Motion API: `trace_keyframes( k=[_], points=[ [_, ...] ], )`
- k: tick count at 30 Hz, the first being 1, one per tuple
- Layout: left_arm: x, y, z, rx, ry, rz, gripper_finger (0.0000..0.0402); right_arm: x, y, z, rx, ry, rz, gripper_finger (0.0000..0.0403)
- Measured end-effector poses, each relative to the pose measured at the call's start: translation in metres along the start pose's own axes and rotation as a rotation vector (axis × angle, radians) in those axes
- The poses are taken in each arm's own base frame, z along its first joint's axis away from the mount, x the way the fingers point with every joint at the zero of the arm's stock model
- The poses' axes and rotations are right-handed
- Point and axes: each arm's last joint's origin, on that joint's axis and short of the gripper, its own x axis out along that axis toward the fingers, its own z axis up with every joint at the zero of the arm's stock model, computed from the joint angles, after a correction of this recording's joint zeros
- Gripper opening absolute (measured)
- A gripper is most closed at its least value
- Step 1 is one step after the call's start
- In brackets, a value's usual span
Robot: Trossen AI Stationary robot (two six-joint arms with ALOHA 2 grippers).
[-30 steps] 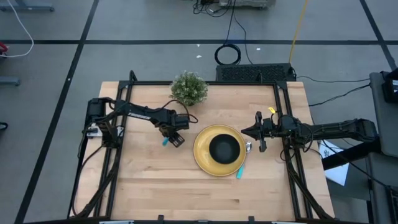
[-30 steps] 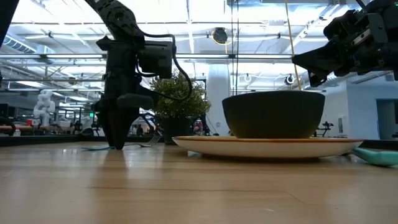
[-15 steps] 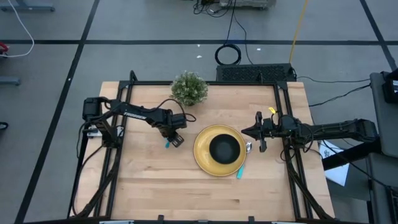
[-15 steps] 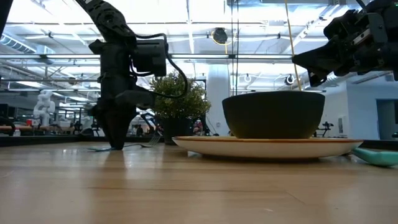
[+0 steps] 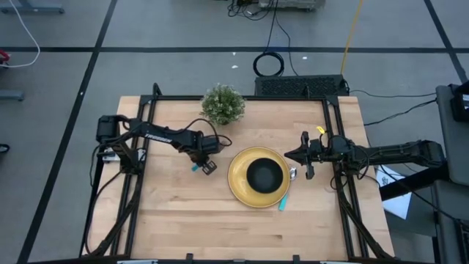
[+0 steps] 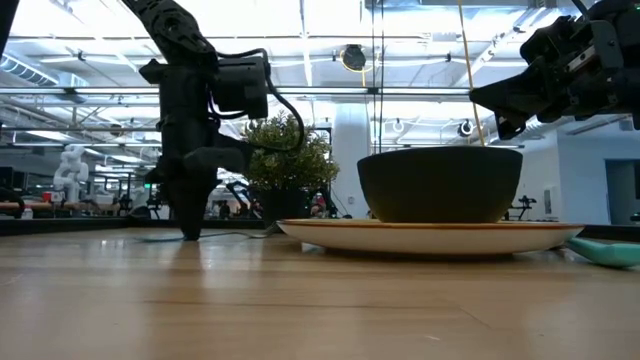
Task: Set table place
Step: Put the blue fork on the yellow plate to the left of the black bowl
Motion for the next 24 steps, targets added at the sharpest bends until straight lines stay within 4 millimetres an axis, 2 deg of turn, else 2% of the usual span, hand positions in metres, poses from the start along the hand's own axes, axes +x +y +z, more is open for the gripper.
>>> trace_keyframes(
  k=[4, 11, 24],
  points=[
    [-0.012, 0.003, 0.003, -0.011, -0.129, 0.086, 0.0002, 0.0, 0.0, 0.0, 0.0, 0.0, 0.0, 0.0],
    [-0.031, 0.005, -0.001, -0.024, -0.17, 0.069, 0.0003, 0.0, 0.0, 0.0, 0.0, 0.0, 0.0, 0.0],
    [-0.038, 0.003, -0.003, -0.019, -0.192, 0.057, 0.0002, 0.0, 0.0, 0.0, -0.001, -0.001, 0.0, 0.0]
  ],
)
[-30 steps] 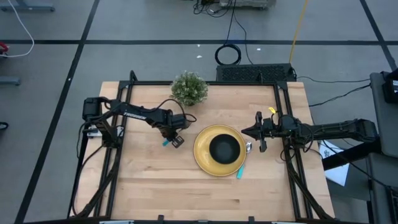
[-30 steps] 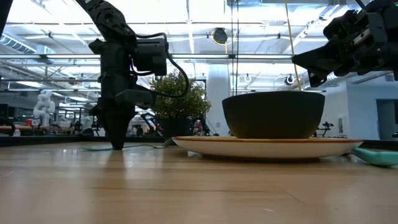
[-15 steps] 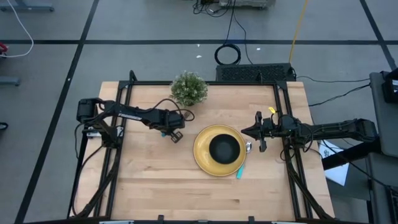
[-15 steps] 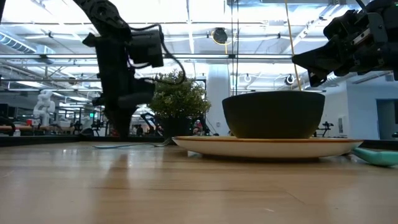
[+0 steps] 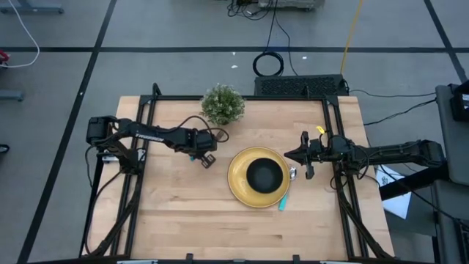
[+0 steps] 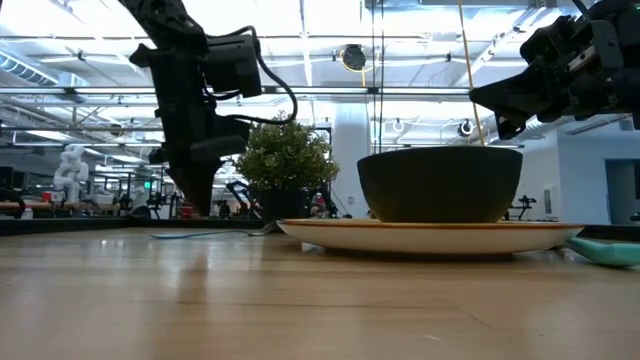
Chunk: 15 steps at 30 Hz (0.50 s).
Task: Set table place
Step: Put the blue fork on the yellow plate to the left of the black bowl
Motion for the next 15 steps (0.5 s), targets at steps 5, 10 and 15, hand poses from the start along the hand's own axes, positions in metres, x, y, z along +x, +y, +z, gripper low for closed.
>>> trace_keyframes(
  k=[5, 10, 15],
  points=[
    [0.0, 0.001, 0.001, 0.012, 0.004, -0.007, 0.0001, 0.0, 0.0, 0.0, 0.0, 0.0, 0.0, 0.0],
    [0.002, 0.009, 0.008, -0.01, 0.004, -0.023, 0.0001, 0.0, 0.0, 0.001, -0.001, -0.008, 0.001, 0.0],
    [0.005, 0.019, 0.016, -0.025, 0.012, -0.056, 0.0001, 0.0, 0.0, 0.001, 0.002, -0.007, 0.001, 0.0]
  ],
)
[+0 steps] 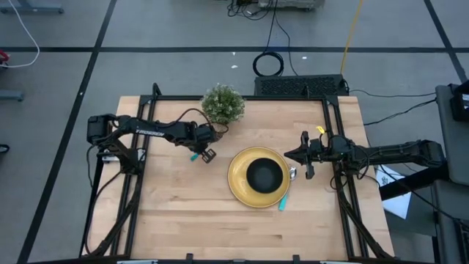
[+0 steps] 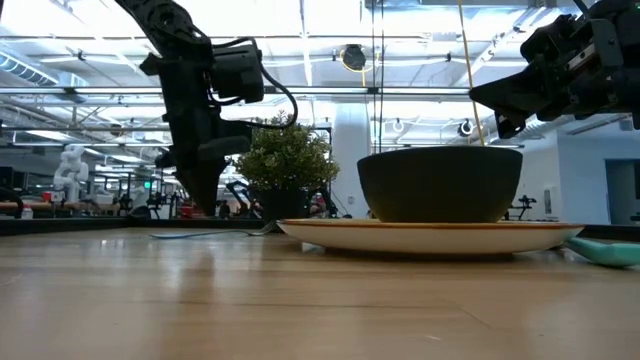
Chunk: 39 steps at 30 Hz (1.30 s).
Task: Set table place
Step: Put the blue fork on the yellow plate to the left of the black bowl
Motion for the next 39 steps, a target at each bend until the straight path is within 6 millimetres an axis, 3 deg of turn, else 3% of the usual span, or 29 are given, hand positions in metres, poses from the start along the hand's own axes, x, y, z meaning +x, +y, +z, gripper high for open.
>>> trace_keyframes(
  k=[9, 21, 29, 39],
  points=[
    [0.004, 0.008, 0.012, -0.02, -0.016, -0.093, 0.0, 0.0, 0.0, 0.0, 0.0, 0.0, 0.0, 0.0],
    [0.005, 0.009, 0.012, 0.024, -0.01, -0.087, 0.0007, 0.0, 0.0, 0.0, 0.001, 0.001, 0.0, 0.0],
    [0.007, 0.01, 0.013, 0.039, -0.008, -0.079, 0.0099, 0.0, 0.0, 0.0, 0.001, 0.001, 0.0, 0.0],
    [0.03, 0.009, 0.009, 0.044, 0.072, -0.04, 0.0213, 0.0, 0.0, 0.0, 0.001, 0.001, 0.0, 0.0]
  ],
)
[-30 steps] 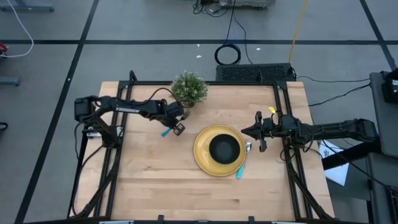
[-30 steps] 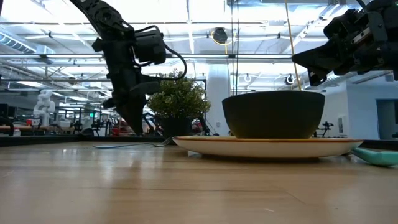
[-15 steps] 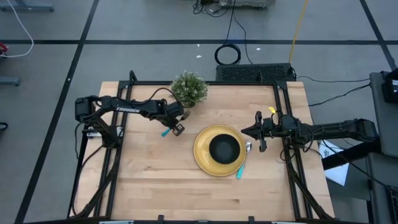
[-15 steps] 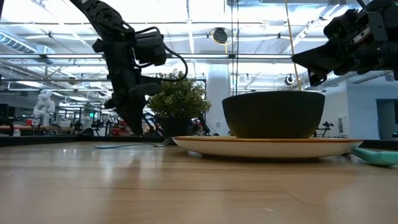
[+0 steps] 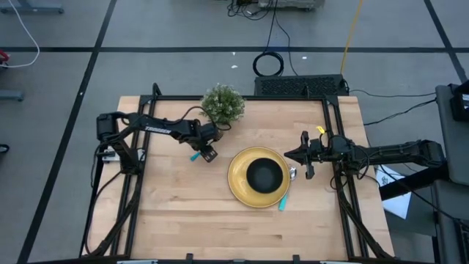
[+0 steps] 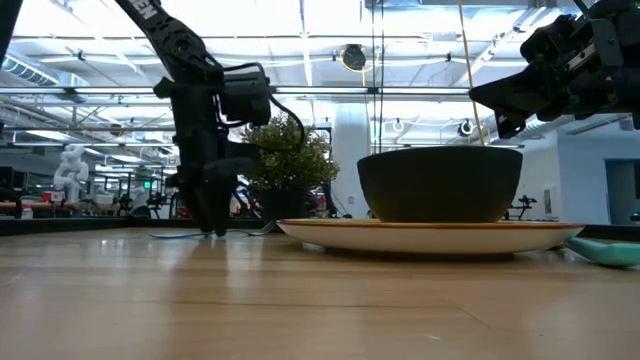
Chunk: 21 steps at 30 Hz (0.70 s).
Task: Set table place
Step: Put the blue fork on the yellow plate to the left of the black bowl
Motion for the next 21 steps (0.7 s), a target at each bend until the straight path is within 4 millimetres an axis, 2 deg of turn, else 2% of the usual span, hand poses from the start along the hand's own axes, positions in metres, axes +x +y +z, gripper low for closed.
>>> trace_keyframes(
  k=[5, 9, 21],
  points=[
    [0.0044, -0.0004, 0.0004, 0.005, 0.013, 0.006, 0.0226, 0.0, 0.0, 0.0001, 0.0, 0.0, 0.0, 0.0],
    [0.0048, -0.0004, 0.0003, 0.012, 0.012, 0.006, 0.0215, 0.0, 0.0, 0.0, 0.0, 0.0, 0.0, 0.0],
    [0.0058, -0.0006, -0.0005, 0.012, 0.023, -0.007, 0.0068, 0.0, 0.0, 0.0001, 0.007, 0.0, 0.0, 0.0]
  ],
)
